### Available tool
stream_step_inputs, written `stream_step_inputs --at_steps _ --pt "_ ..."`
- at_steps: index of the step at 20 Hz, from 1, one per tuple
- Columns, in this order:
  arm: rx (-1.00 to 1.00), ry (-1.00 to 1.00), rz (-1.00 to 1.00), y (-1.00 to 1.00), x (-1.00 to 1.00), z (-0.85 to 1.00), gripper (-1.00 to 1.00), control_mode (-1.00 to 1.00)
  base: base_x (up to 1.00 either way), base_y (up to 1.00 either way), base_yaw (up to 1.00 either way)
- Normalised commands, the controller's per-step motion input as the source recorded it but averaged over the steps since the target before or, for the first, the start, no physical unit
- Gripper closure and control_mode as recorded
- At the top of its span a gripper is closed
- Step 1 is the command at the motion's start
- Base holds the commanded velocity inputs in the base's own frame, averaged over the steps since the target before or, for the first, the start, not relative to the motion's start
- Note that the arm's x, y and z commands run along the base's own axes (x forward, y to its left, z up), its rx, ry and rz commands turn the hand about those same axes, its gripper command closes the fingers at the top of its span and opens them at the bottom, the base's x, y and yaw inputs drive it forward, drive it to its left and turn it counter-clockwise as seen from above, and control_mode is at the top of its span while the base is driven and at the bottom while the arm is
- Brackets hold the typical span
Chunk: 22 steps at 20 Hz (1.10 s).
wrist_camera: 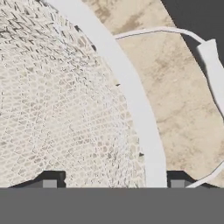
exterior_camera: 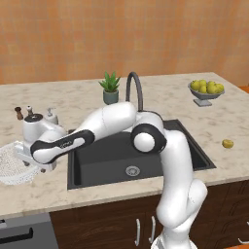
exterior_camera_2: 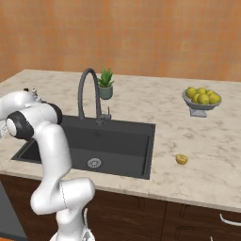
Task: Put the colander in the sink, put the kiwi in the colander, and turn on the sink faucet and pour water over the colander.
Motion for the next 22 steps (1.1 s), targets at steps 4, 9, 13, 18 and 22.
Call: stream_step_inputs --at_steps 4,9,13,18,22 --pt "0.16 0.0 0.0 -0.05 0.0 -0.26 1.0 -1.0 0.0 0.0 0.0" --pt "0.12 0.0 0.0 -0.27 -0.07 0.19 1.0 -1.0 0.0 0.0 0.0" --pt "0.06 0.0 0.04 -0.43 -0.41 0.6 1.0 -1.0 0.0 0.0 0.0" --pt "0.04 0.0 0.02 -0.56 -0.44 0.62 1.0 -1.0 0.0 0.0 0.0" --pt "0.07 0.0 -0.04 -0.67 -0.34 0.5 1.0 -1.0 0.0 0.0 0.0"
